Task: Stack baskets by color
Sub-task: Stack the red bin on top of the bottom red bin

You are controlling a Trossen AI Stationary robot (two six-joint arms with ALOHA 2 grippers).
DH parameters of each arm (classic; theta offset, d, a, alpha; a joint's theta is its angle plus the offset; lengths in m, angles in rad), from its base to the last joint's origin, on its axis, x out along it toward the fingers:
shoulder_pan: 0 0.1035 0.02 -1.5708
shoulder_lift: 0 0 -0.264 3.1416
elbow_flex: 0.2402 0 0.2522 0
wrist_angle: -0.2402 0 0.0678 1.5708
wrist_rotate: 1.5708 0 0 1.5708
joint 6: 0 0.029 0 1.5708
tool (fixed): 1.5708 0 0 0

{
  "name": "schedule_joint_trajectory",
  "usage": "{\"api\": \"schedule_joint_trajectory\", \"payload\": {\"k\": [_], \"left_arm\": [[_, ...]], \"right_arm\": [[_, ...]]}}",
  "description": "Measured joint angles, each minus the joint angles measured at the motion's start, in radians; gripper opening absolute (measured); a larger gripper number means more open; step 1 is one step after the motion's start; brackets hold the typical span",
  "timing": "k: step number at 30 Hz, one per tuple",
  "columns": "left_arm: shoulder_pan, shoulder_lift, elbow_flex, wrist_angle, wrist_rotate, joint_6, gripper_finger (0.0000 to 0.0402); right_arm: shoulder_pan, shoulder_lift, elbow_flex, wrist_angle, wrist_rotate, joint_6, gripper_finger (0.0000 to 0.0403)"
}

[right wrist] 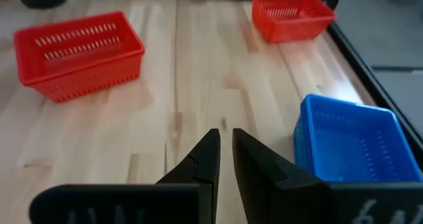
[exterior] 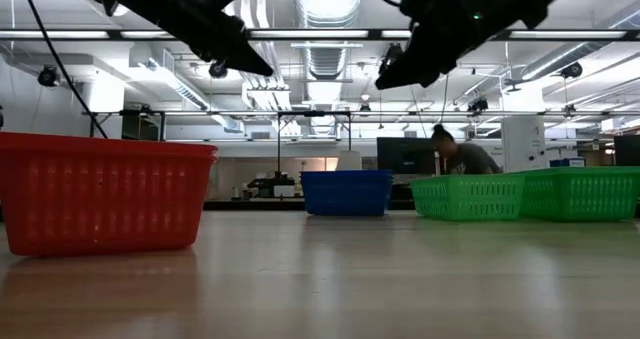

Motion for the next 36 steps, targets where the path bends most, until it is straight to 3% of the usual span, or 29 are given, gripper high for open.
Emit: {"api": "schedule_joint_trajectory", "payload": {"k": [8, 17, 20, 23, 26, 31, 36], "left_arm": [[0.017, 0.079, 0.045, -0.067, -0.103, -0.181, 0.0166], [0.114, 0.152, 0.195, -0.562, -0.099, -0.516, 0.0166], [0.159, 0.171, 0.222, -0.684, -0.035, -0.567, 0.0166], [0.210, 0.188, 0.234, -0.790, 0.078, -0.511, 0.0166], [0.243, 0.195, 0.231, -0.867, 0.152, -0.347, 0.0166], [0.277, 0.193, 0.197, -0.940, 0.160, -0.075, 0.0166], [0.314, 0.188, 0.169, -0.935, 0.157, 0.045, 0.0166]], "right_arm": [[0.000, -0.138, -0.136, 0.099, 0.000, -0.037, 0.0033], [0.000, -0.244, -0.172, 0.092, 0.000, -0.087, 0.0034], [0.000, -0.264, -0.181, 0.092, 0.000, -0.105, 0.0034], [0.000, -0.276, -0.193, 0.086, 0.000, -0.115, 0.0034], [0.000, -0.281, -0.205, 0.081, 0.000, -0.116, 0.0034], [0.000, -0.287, -0.210, 0.079, 0.000, -0.121, 0.0034], [0.000, -0.287, -0.211, 0.074, 0.000, -0.117, 0.0034]]}}
